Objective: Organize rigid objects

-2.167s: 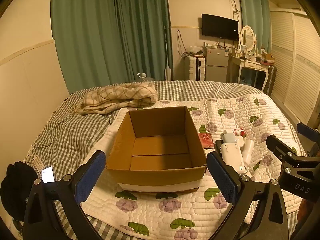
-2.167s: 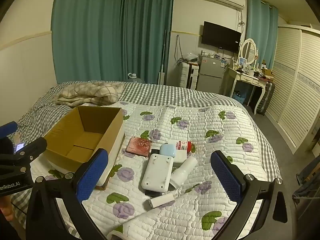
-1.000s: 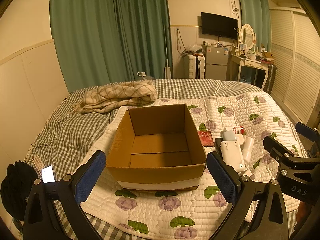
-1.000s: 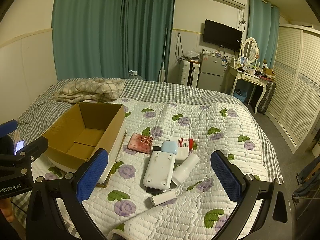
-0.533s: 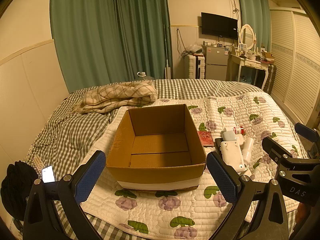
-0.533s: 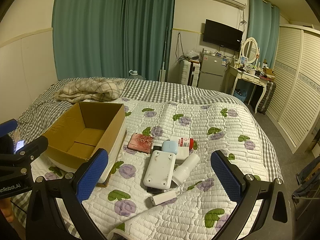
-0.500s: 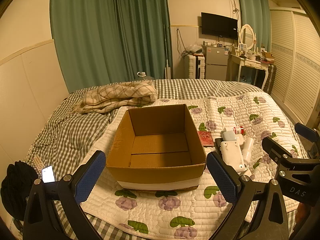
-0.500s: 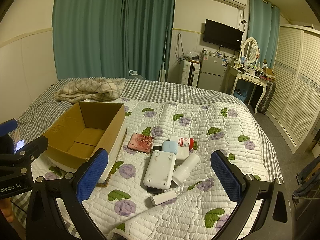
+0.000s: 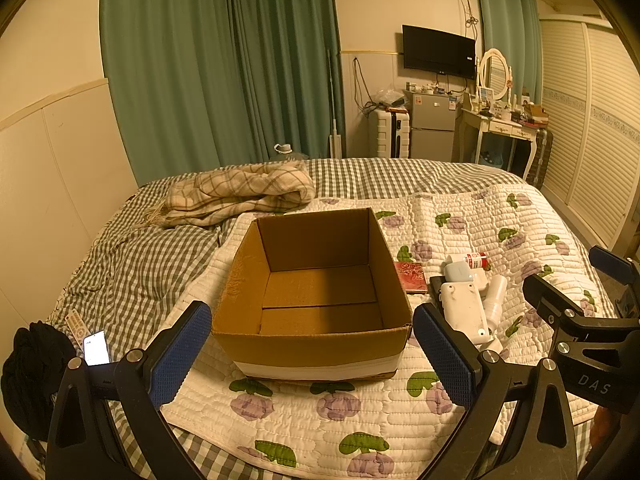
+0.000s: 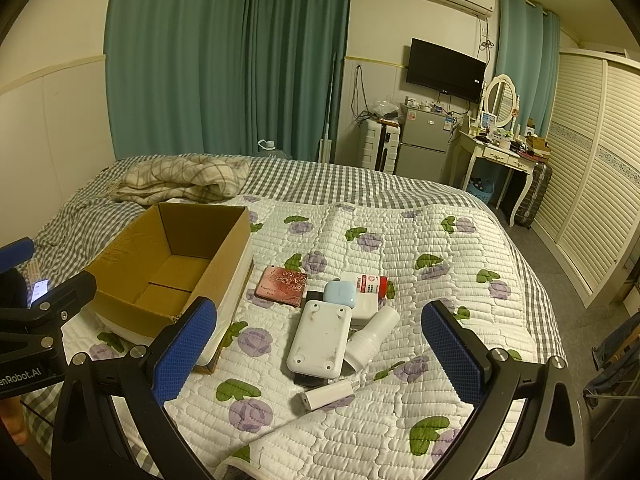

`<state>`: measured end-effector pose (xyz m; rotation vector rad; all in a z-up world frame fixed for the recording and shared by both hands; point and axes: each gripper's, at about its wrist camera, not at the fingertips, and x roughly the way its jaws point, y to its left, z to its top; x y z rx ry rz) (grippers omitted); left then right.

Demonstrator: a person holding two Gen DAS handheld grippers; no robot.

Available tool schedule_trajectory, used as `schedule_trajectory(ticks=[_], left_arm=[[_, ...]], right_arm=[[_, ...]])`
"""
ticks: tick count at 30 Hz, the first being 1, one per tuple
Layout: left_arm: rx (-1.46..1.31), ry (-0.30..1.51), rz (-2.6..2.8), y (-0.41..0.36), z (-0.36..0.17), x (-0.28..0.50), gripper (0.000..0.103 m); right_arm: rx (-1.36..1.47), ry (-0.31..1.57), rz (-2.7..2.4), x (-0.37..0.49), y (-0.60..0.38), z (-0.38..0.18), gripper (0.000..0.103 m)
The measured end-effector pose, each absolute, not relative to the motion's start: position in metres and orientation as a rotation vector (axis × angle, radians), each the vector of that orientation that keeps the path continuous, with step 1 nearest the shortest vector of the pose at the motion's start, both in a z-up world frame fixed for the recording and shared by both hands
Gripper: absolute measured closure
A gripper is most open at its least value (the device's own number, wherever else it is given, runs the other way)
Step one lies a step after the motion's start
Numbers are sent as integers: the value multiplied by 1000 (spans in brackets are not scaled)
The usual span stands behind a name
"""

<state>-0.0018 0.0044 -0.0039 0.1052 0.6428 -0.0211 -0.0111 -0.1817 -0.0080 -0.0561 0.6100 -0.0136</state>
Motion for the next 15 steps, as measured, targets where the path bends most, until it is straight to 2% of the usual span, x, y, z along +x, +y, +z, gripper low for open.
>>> schedule_trajectory(ticks=[15], left_arm=[[138, 633, -26, 25, 10, 13, 2]], right_arm=[[-59, 638, -43, -4, -188, -25, 0]])
